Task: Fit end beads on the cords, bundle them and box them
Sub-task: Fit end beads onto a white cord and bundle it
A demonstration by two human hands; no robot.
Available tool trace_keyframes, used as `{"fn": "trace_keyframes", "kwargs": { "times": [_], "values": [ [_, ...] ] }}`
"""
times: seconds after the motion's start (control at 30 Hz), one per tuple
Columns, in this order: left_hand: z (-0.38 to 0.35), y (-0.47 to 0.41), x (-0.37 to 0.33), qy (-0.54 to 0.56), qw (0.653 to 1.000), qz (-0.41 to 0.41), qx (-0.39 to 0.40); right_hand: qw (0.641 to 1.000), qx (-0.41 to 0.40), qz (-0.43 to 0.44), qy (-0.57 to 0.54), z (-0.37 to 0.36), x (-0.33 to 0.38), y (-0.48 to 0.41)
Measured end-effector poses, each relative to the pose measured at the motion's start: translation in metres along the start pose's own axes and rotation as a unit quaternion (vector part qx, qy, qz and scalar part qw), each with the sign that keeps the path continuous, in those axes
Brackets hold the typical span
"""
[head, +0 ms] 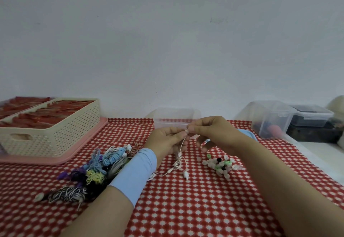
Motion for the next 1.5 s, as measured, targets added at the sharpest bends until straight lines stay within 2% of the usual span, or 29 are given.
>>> {"fn": "trace_keyframes", "kwargs": {
  "times": [0.27, 0.4, 0.53, 0.7, 0.9, 0.97, 1.03, 1.07, 1.13, 1.2, 1.33, 1.5],
  "values": [
    [0.001, 0.0, -0.002, 0.008, 0.999, -0.008, 0.03, 0.996, 0.043, -0.056, -0.062, 0.004, -0.004, 0.0],
    [0.0, 0.001, -0.001, 0.023, 0.999, -0.004, 0.043, 0.996, 0.04, -0.052, -0.055, -0.001, -0.005, 0.0],
    [0.001, 0.0, -0.002, 0.059, 0.997, 0.004, 0.056, 0.992, 0.057, -0.05, -0.097, -0.005, -0.006, -0.002],
    [0.002, 0.001, -0.003, 0.019, 0.997, 0.003, 0.079, 0.991, 0.078, -0.066, -0.084, 0.0, -0.008, -0.001],
    [0.007, 0.0, -0.007, -0.018, 0.997, -0.005, 0.075, 0.996, 0.072, -0.037, -0.02, 0.0, -0.007, -0.003],
    [0.006, 0.001, -0.008, -0.039, 0.996, -0.005, 0.076, 0.997, 0.06, -0.033, 0.023, 0.006, -0.003, -0.001],
    [0.006, 0.001, -0.007, -0.055, 0.997, -0.004, 0.058, 0.989, 0.026, -0.027, 0.145, 0.015, 0.002, 0.001],
    [0.007, 0.0, -0.008, -0.059, 0.997, -0.008, 0.043, 0.974, 0.022, -0.024, 0.222, 0.02, 0.003, 0.001],
    [0.01, -0.001, -0.011, -0.07, 0.997, -0.023, 0.02, 0.934, 0.065, -0.033, 0.35, 0.021, 0.004, 0.001],
    [0.012, -0.002, -0.015, -0.092, 0.995, -0.037, 0.029, 0.897, 0.108, -0.062, 0.423, 0.016, 0.001, 0.001],
    [0.014, -0.003, -0.017, -0.15, 0.986, -0.038, 0.069, 0.862, 0.111, -0.091, 0.487, 0.006, -0.006, -0.003],
    [0.022, -0.002, -0.021, -0.212, 0.974, -0.027, 0.082, 0.861, 0.091, -0.069, 0.497, 0.004, -0.004, -0.003]
  ]
}}
Point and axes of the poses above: each hand's wrist, its own y-axis away from the middle knuckle, its own z-axis out of the back of the hand, x = y × z, the point moved 3 cm from there along -y, towards the middle knuckle, and after that the axes turned 5 degrees about -z, right-handed, at the moved point
